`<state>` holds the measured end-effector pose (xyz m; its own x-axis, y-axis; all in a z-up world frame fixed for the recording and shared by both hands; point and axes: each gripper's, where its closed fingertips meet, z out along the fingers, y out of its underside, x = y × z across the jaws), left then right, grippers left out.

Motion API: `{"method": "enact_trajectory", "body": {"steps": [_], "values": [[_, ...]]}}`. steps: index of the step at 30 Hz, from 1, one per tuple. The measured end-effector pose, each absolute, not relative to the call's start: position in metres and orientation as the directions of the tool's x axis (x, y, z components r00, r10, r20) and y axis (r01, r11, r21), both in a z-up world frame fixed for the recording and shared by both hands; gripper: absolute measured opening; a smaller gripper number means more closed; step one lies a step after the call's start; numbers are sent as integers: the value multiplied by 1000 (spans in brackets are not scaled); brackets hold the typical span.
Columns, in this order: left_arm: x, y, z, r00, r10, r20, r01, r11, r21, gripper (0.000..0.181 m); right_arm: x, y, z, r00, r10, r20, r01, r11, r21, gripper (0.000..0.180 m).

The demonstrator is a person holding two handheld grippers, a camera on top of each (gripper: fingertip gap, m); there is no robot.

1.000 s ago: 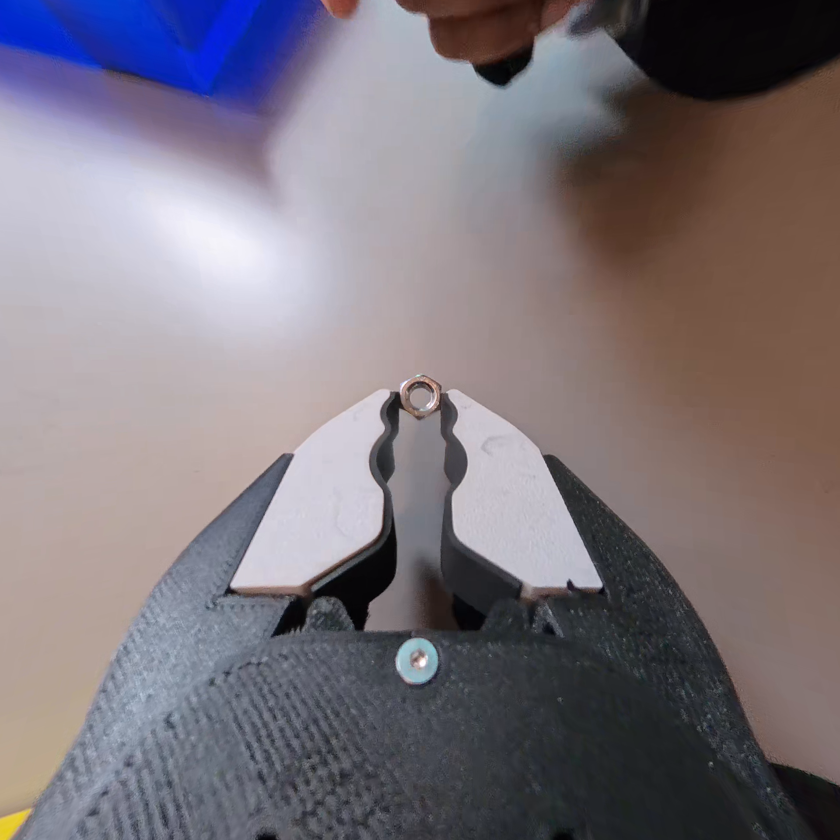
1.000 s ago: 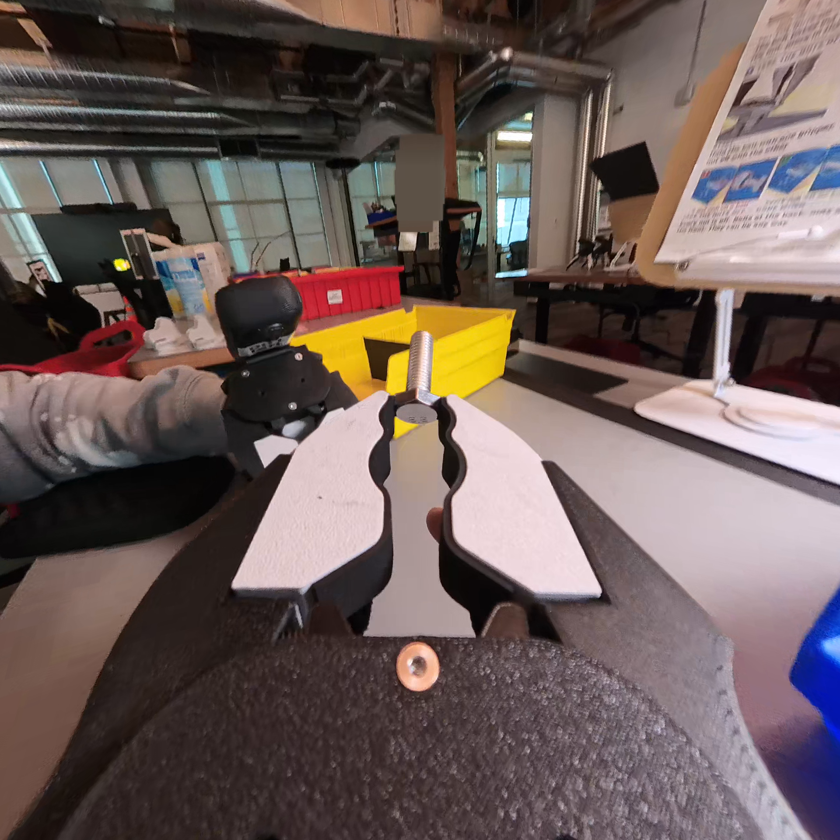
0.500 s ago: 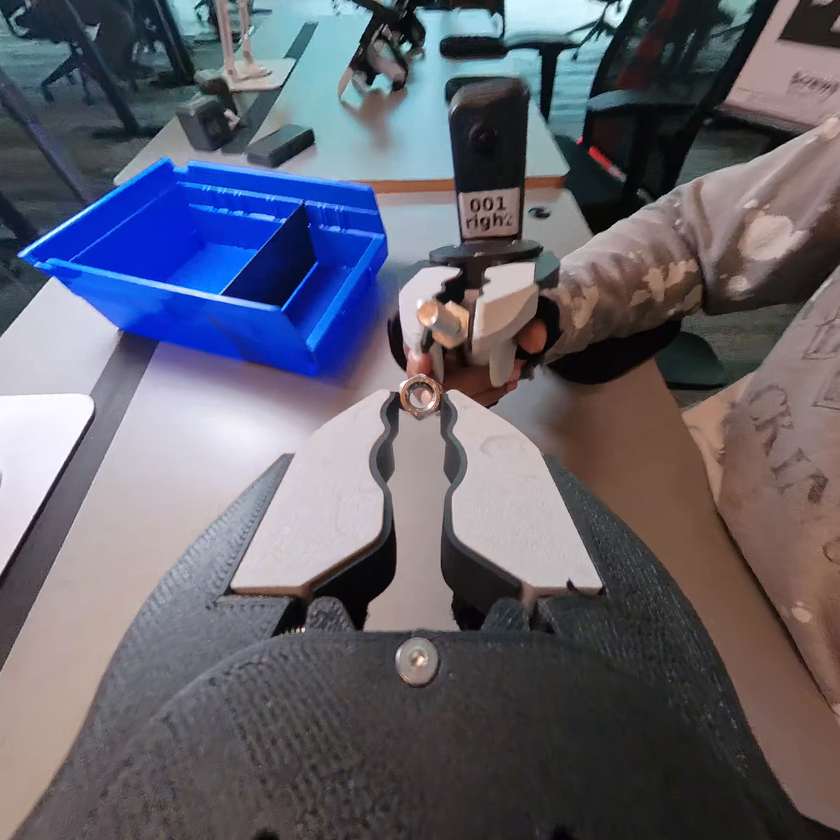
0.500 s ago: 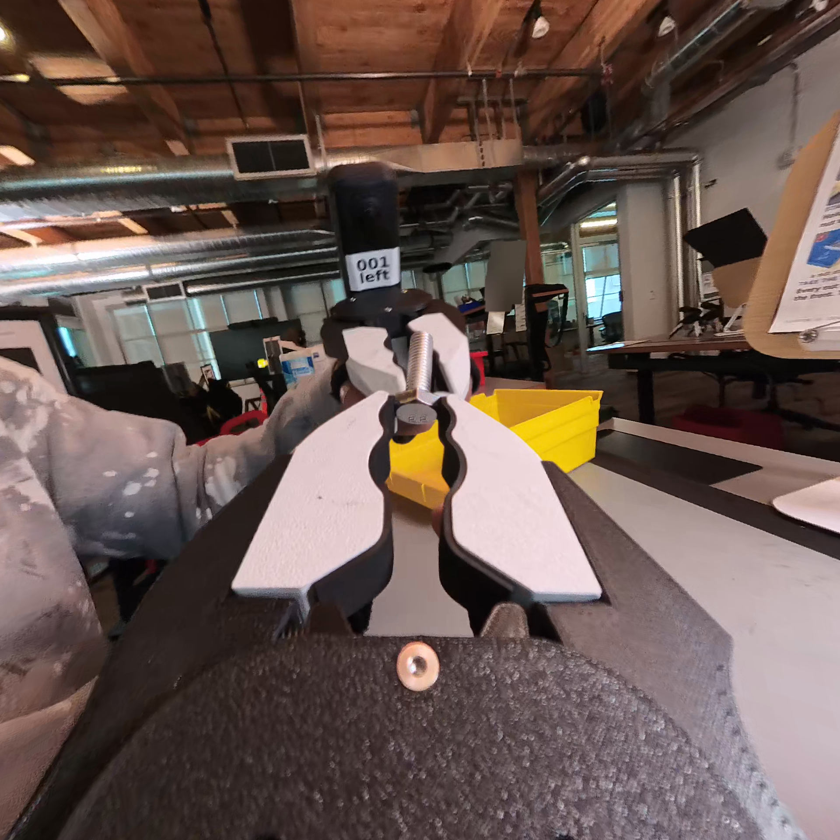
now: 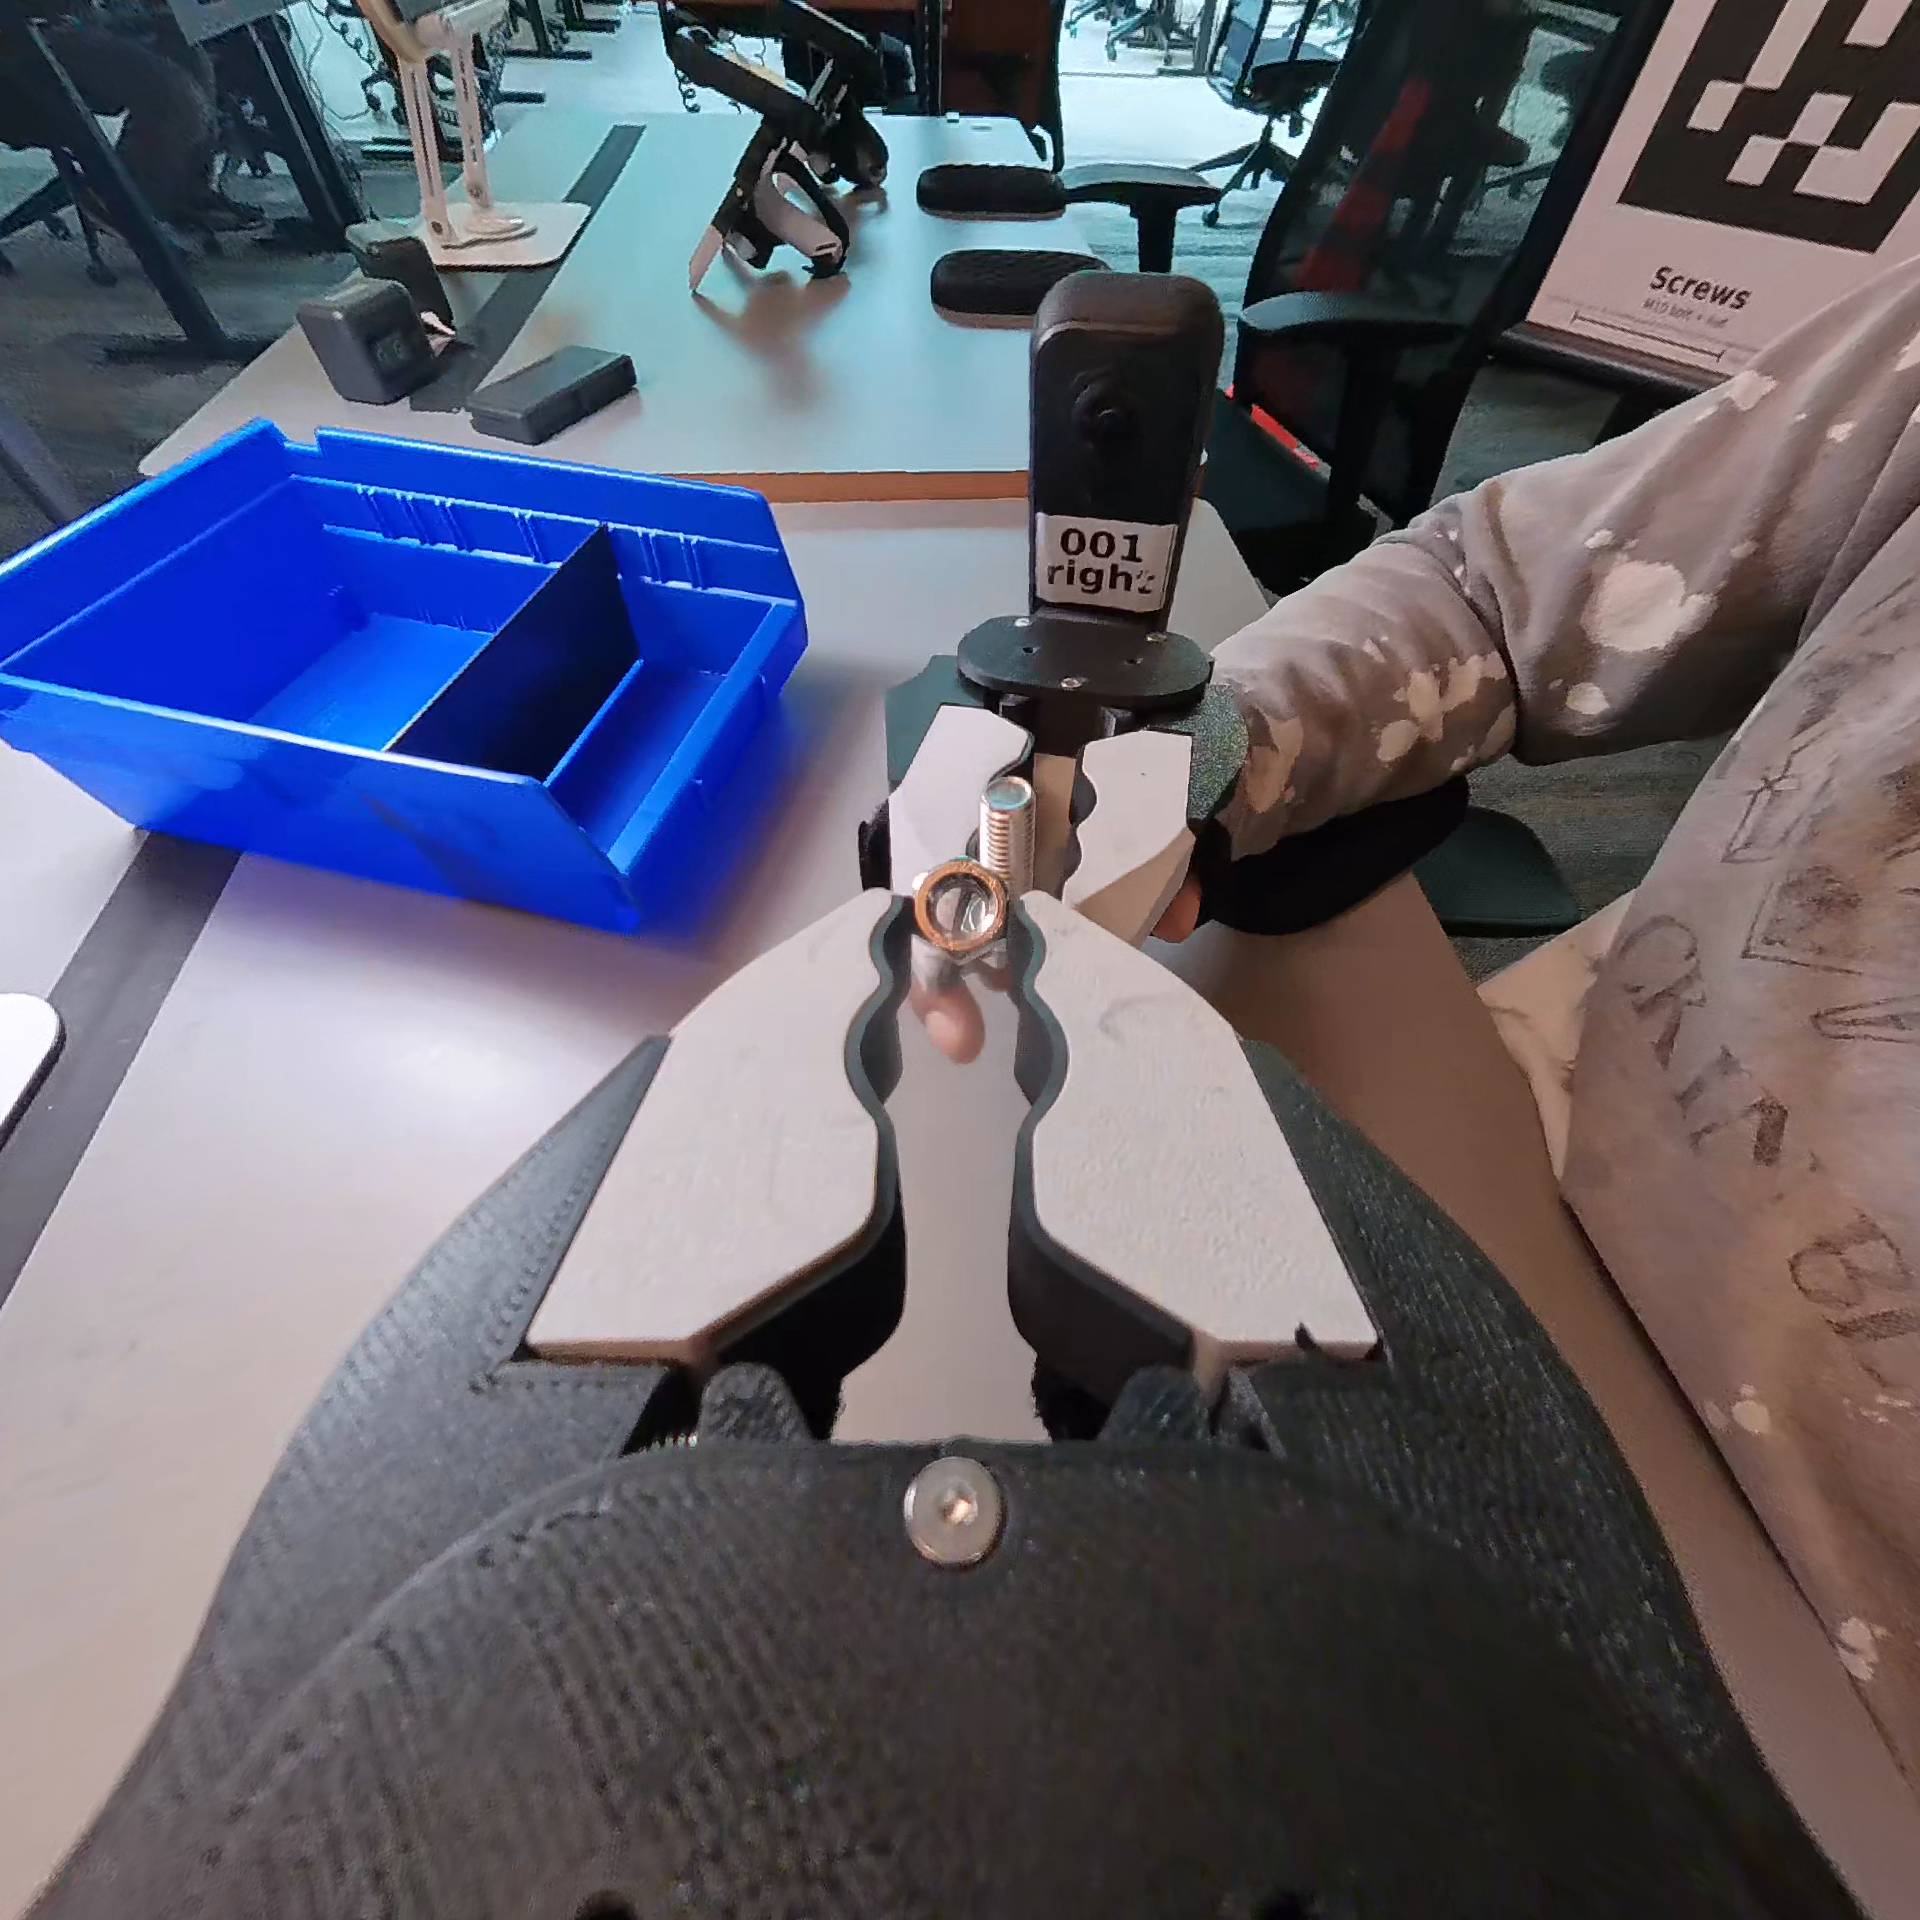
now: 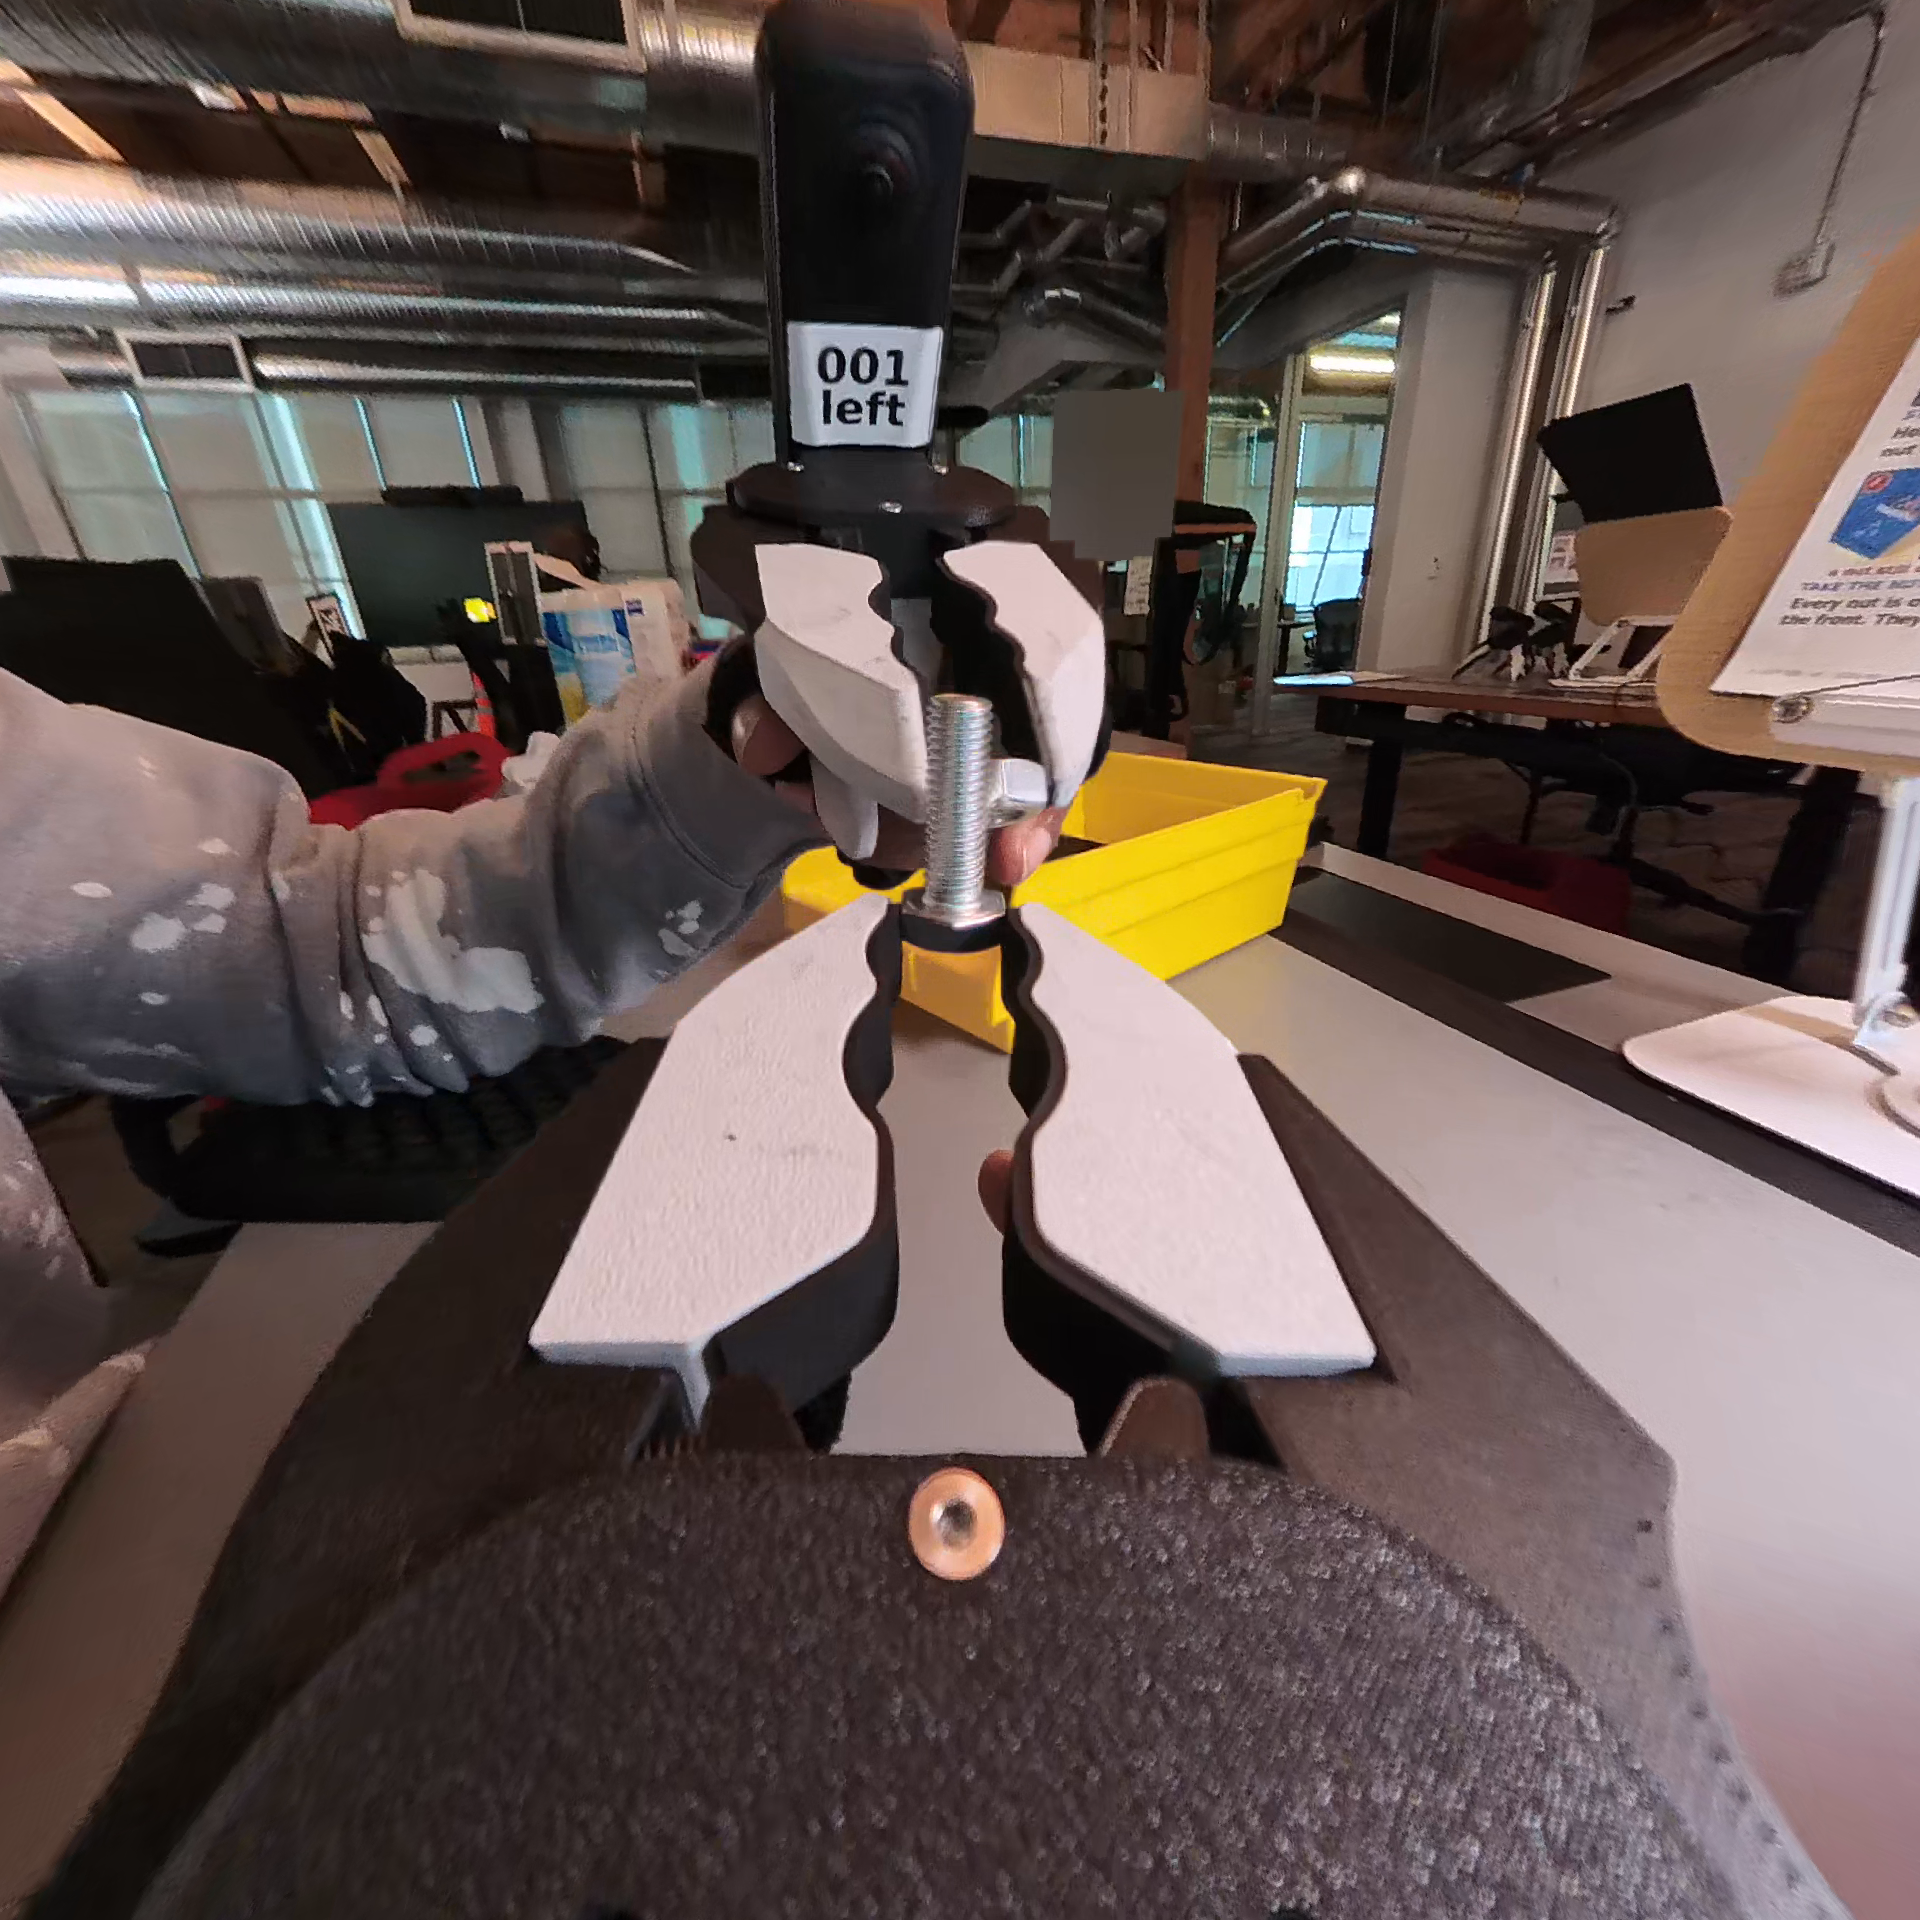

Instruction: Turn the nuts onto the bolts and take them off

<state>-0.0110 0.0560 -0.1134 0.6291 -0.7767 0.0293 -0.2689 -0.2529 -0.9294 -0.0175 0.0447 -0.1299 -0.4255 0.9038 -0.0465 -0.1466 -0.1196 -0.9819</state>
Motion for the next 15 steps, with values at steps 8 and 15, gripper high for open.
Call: {"method": "enact_trajectory", "body": {"steps": [8, 15], "values": [[-29, 49, -114, 651, -759, 20, -260, -248, -933, 18, -20, 43, -137, -412, 909, -54, -124, -114, -986, 18], [-45, 48, -157, 678, -732, -60, -444, -343, -828, 18, -18, 39, -143, -452, 892, -3, -113, -61, -992, 18]]}}
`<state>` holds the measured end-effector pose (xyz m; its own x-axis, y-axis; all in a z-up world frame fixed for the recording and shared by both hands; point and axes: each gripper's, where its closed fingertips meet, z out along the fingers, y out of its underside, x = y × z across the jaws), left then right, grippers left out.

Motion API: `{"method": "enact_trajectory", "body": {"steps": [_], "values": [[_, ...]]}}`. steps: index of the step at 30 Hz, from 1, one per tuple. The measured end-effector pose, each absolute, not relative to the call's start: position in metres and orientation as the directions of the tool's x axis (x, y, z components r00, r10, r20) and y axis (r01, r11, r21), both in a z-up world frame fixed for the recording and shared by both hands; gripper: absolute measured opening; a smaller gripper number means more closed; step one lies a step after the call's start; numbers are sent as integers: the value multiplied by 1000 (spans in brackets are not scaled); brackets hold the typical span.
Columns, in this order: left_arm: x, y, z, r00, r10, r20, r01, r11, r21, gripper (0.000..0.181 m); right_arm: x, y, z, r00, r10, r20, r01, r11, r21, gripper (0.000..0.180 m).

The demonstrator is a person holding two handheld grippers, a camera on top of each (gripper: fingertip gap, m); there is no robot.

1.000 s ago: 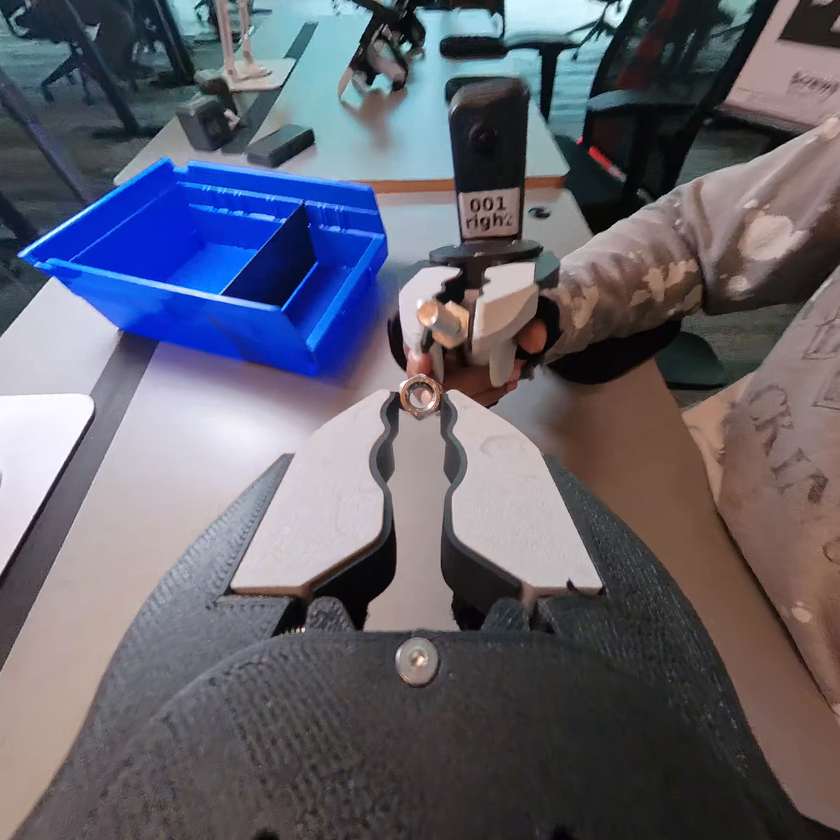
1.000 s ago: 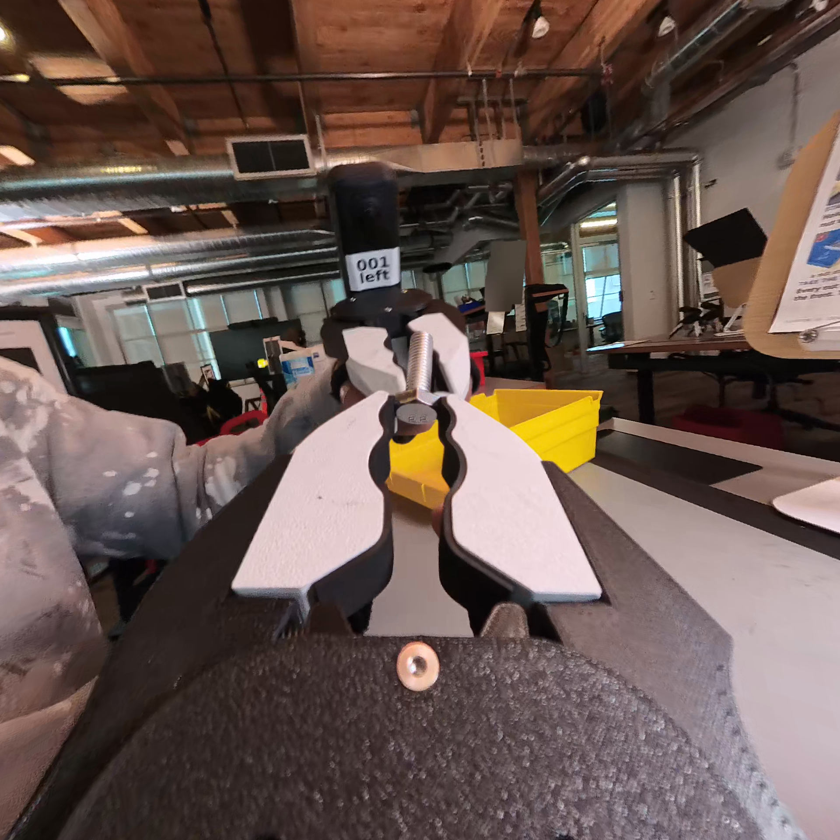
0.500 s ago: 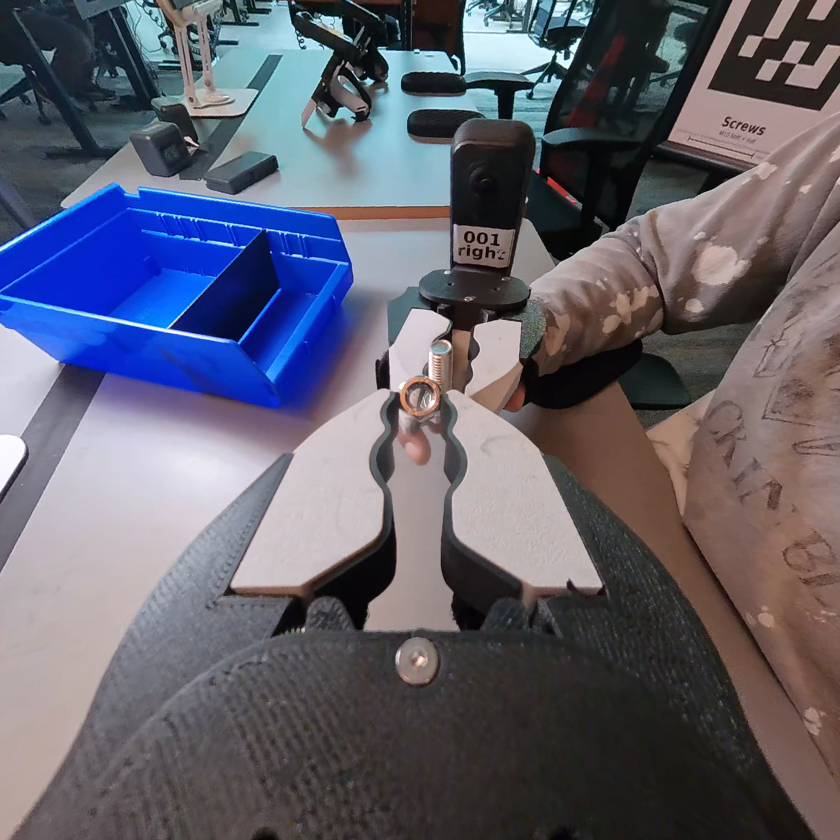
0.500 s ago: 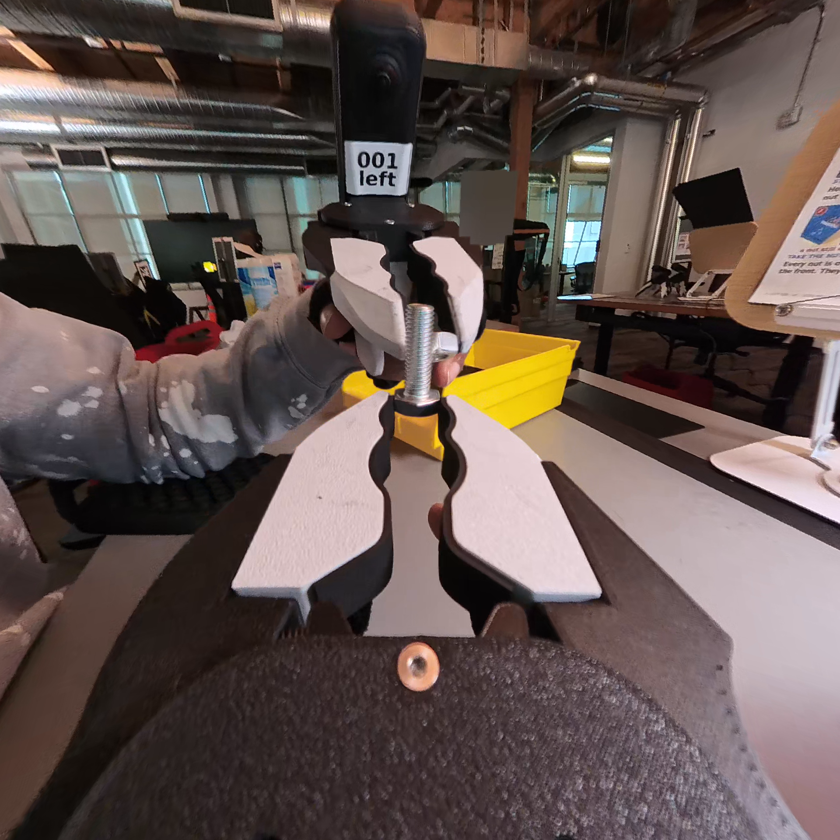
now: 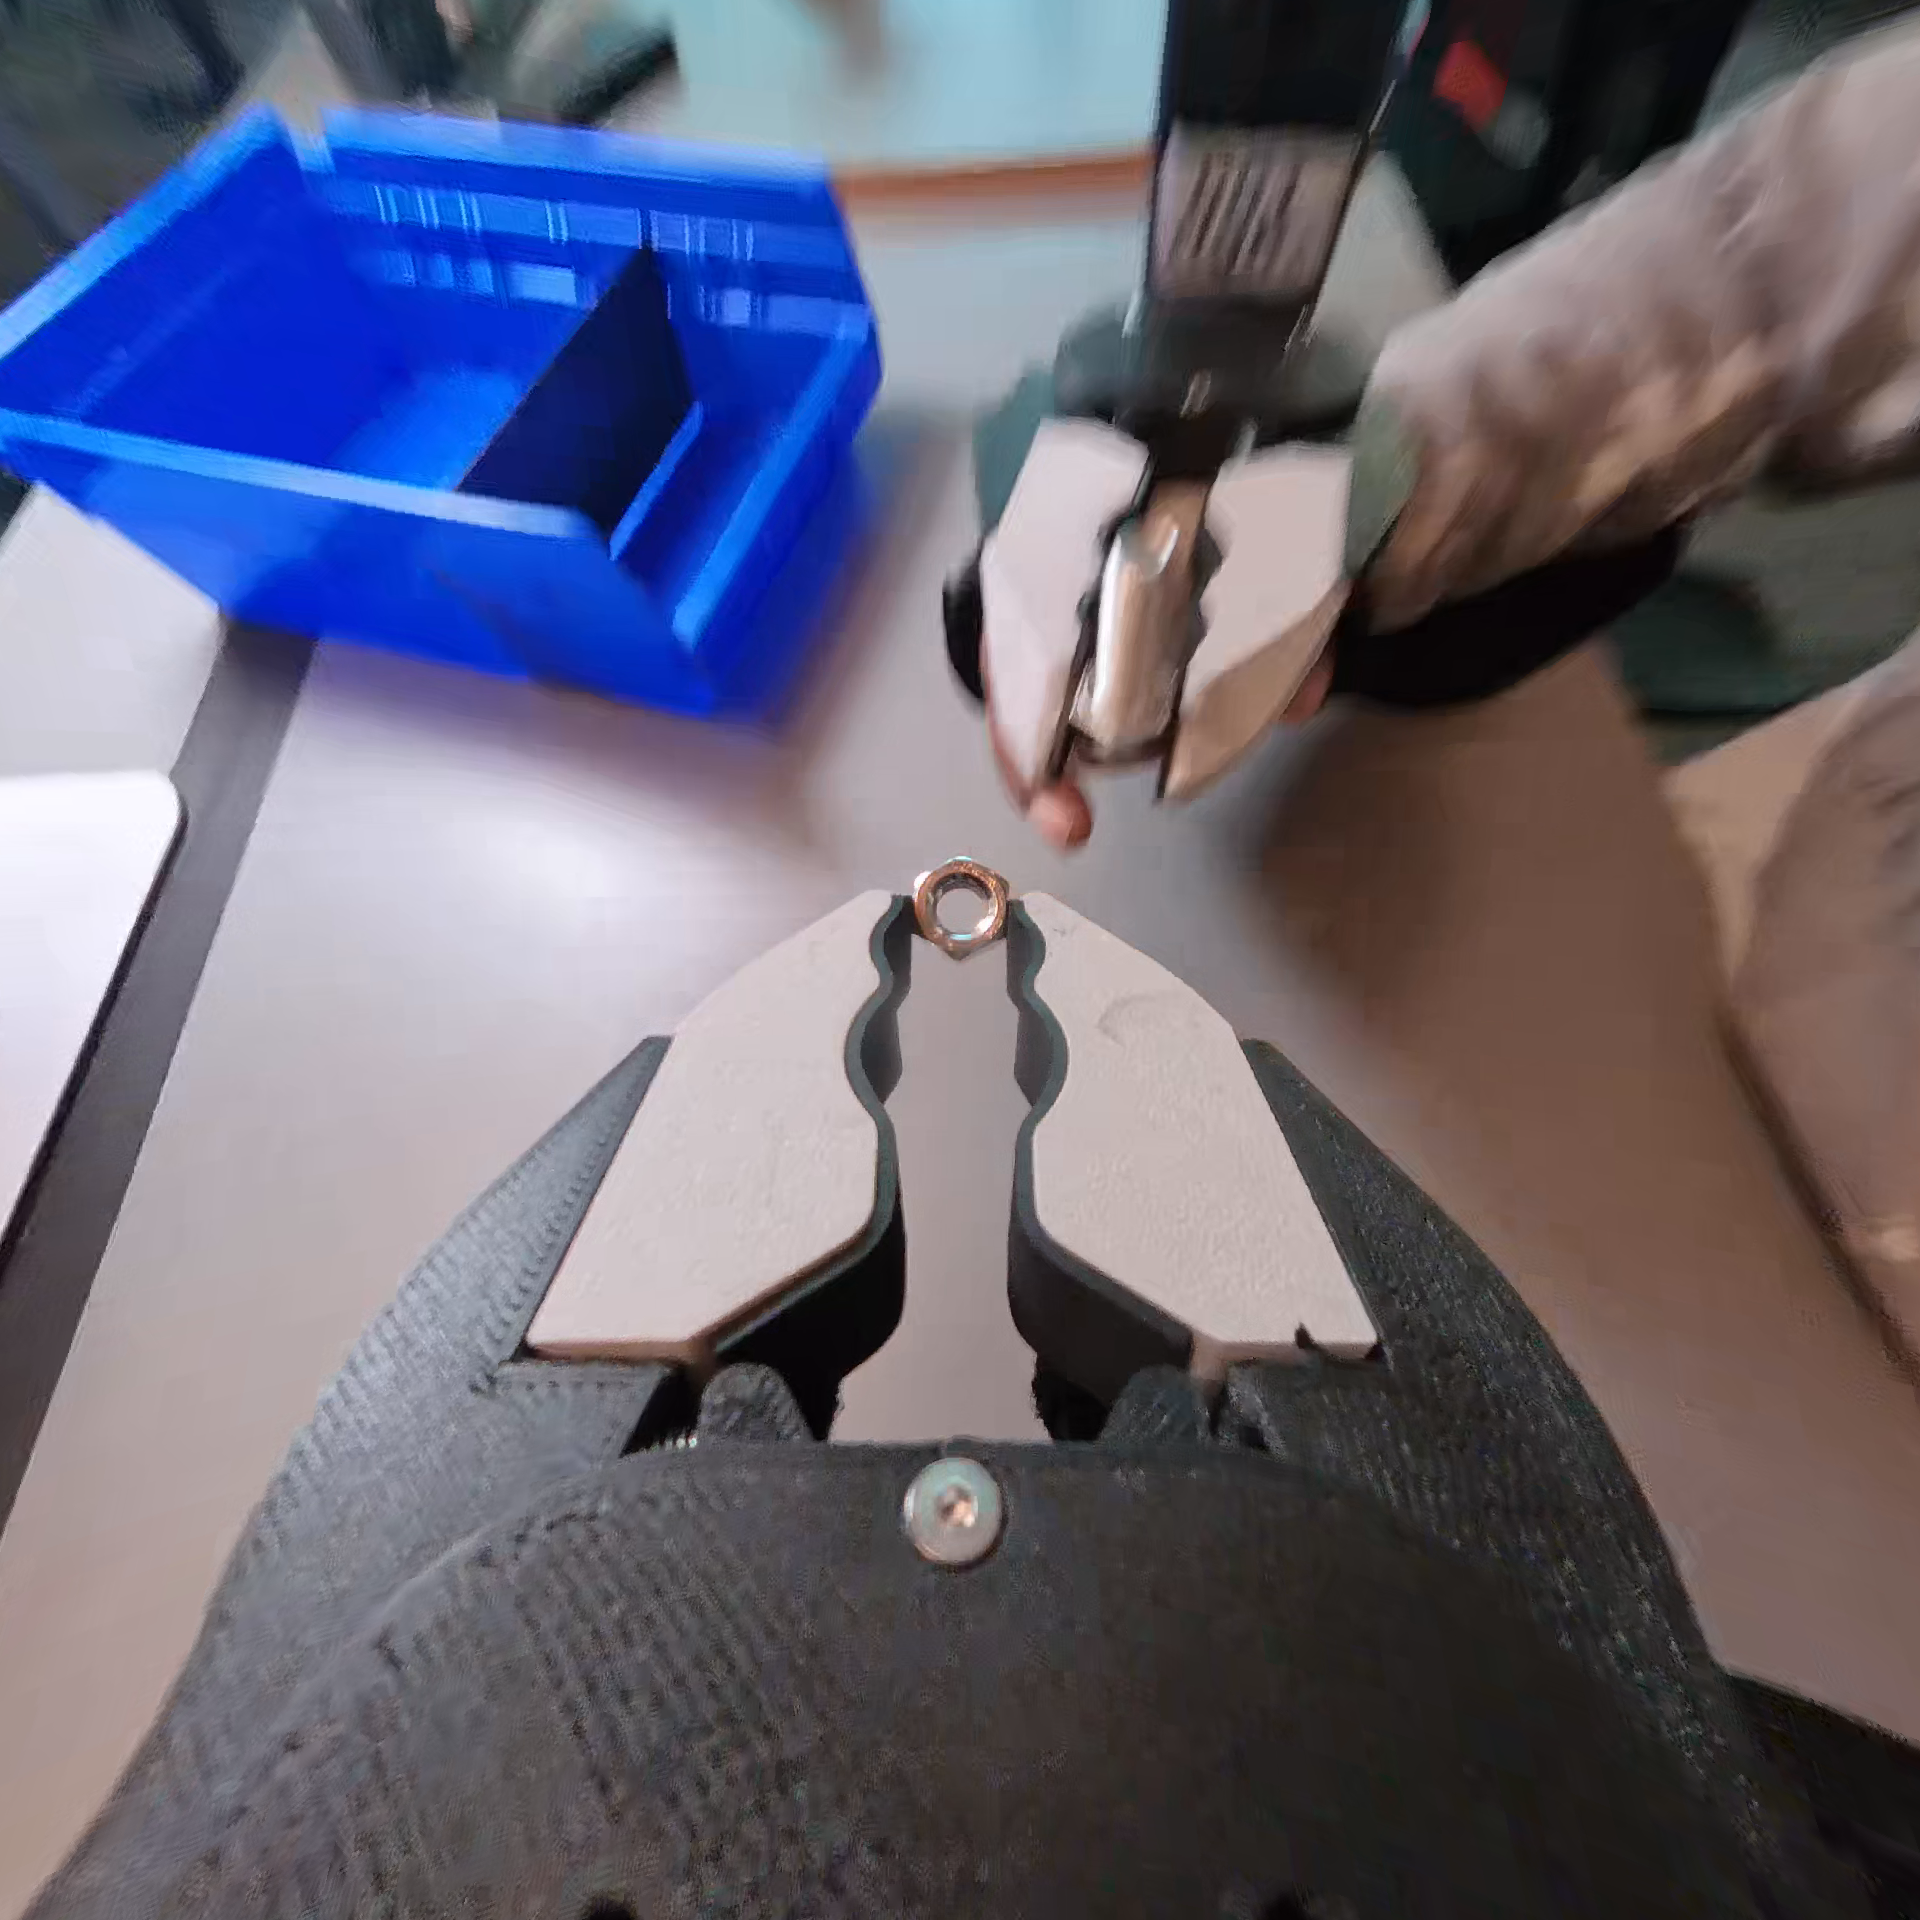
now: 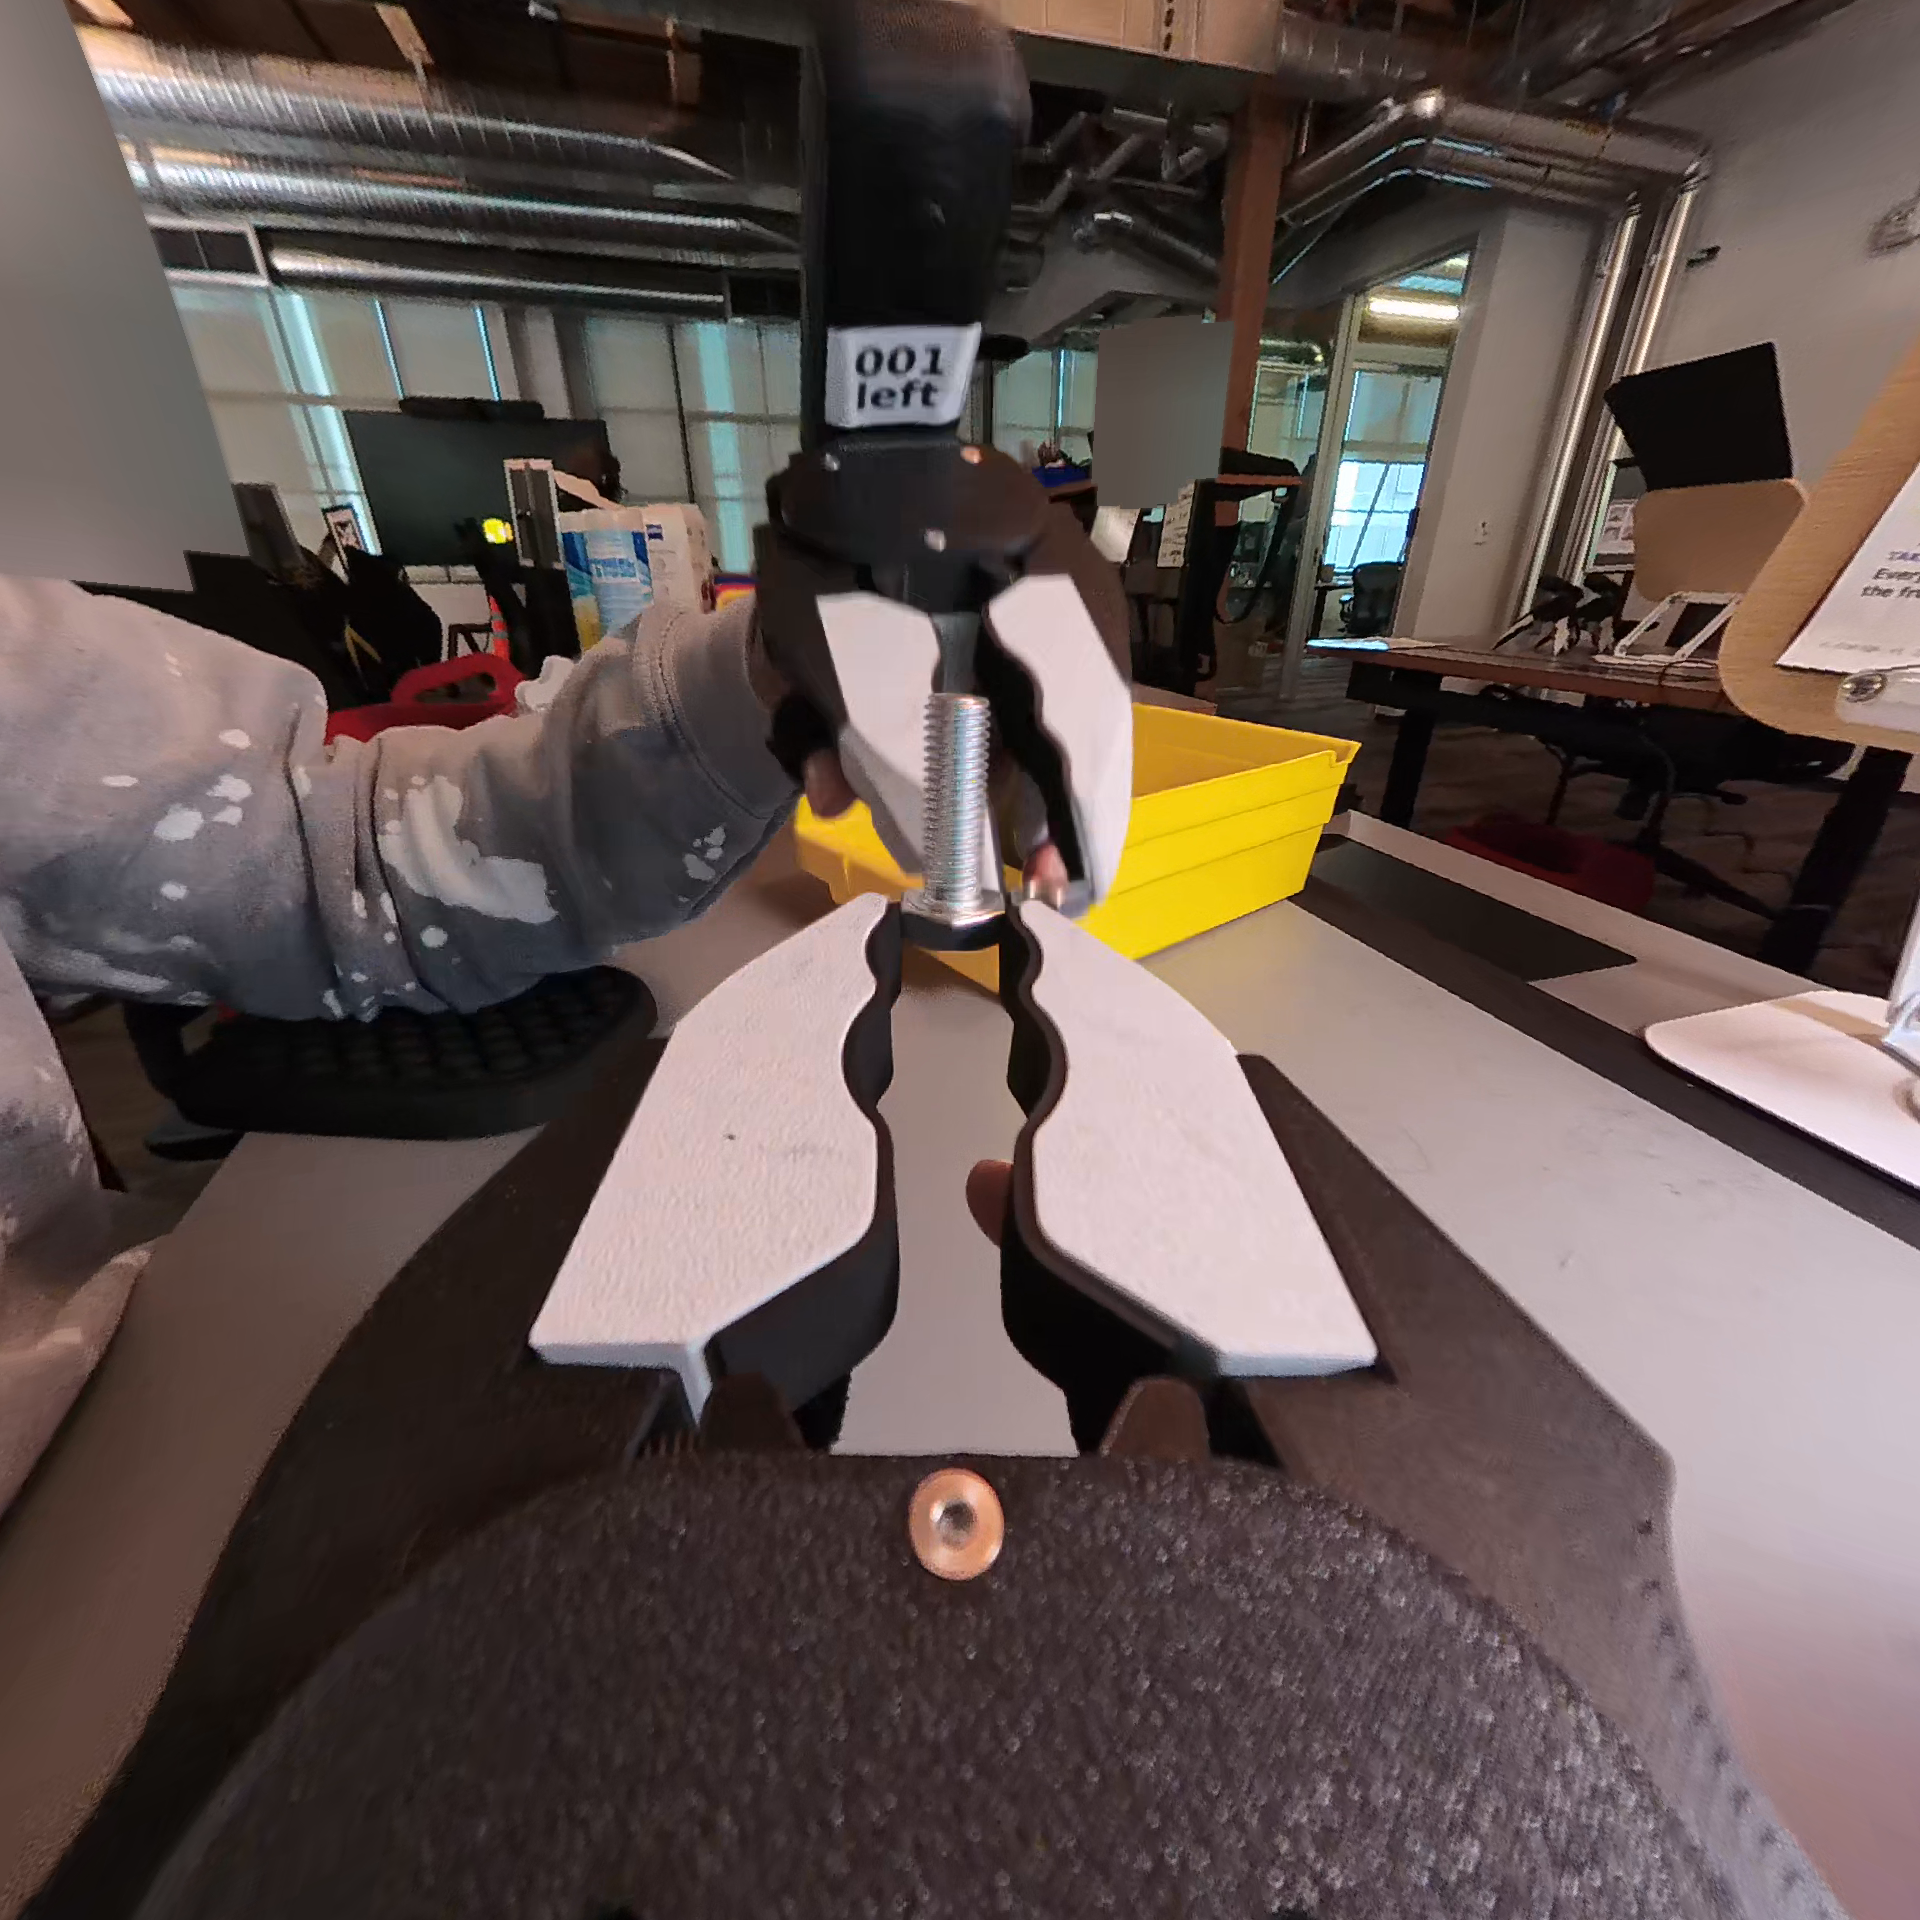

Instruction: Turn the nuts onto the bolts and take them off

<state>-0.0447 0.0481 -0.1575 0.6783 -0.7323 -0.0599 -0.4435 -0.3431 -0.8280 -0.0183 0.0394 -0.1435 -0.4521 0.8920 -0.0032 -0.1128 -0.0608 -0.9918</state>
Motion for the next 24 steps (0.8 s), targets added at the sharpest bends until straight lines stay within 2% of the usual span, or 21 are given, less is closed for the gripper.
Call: {"method": "enact_trajectory", "body": {"steps": [4, 7, 11, 14, 17, 19, 20, 22, 24], "values": [[-42, 47, -231, 679, -734, 19, -508, -488, -710, 18, -15, 49, -154, -448, 894, 4, -76, -33, -997, 18], [-45, 44, -276, 673, -740, 4, -588, -538, -604, 18, -14, 52, -163, -449, 893, -14, -49, -40, -998, 18], [-44, 45, -296, 646, -763, -27, -649, -530, -545, 18, -18, 56, -170, -442, 897, -21, -22, -34, -999, 18], [-43, 45, -296, 638, -769, -34, -655, -519, -549, 18, -19, 61, -173, -432, 901, -47, -9, -56, -998, 18], [-46, 45, -295, 639, -768, -42, -654, -514, -555, 30, -20, 63, -176, -434, 899, -65, 5, -70, -998, 18], [-50, 46, -285, 644, -764, -18, -615, -505, -606, 38, -20, 61, -177, -440, 895, -68, 10, -71, -997, 18], [-44, 47, -269, 634, -773, 24, -547, -470, -692, 42, -20, 59, -177, -444, 894, -66, 10, -69, -998, 18], [-34, 48, -222, 606, -788, 112, -349, -389, -852, 37, -20, 54, -177, -456, 888, -60, 8, -64, -998, 18], [-27, 46, -182, 572, -810, 133, -197, -293, -936, 35, -20, 48, -178, -475, 878, -60, 11, -62, -998, 18]]}}
